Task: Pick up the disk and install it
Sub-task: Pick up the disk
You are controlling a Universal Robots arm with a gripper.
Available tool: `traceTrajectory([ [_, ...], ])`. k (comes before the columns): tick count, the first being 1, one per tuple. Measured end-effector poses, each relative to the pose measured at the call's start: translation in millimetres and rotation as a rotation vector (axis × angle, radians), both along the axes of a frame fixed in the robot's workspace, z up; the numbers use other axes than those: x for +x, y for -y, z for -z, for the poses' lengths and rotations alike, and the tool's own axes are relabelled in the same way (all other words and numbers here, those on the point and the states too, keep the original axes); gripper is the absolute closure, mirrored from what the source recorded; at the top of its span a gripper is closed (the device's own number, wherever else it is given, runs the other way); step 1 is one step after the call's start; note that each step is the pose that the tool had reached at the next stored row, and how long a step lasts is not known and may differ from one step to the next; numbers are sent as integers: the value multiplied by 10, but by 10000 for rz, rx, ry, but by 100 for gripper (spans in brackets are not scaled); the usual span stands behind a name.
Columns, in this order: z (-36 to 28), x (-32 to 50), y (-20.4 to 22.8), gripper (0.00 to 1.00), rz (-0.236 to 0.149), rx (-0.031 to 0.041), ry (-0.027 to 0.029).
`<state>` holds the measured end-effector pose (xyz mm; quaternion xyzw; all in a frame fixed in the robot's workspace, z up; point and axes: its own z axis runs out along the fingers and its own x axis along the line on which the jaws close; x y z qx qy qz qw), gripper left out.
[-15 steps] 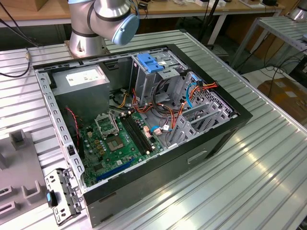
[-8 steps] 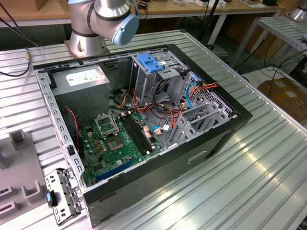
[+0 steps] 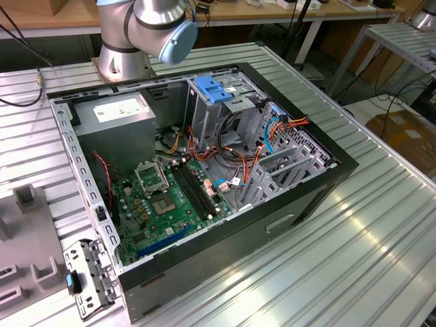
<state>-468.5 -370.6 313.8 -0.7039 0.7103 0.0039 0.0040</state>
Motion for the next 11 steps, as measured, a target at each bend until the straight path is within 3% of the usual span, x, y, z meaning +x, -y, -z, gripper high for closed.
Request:
traceTrajectory([
  [11,-125,0,0,63,1,0,1],
])
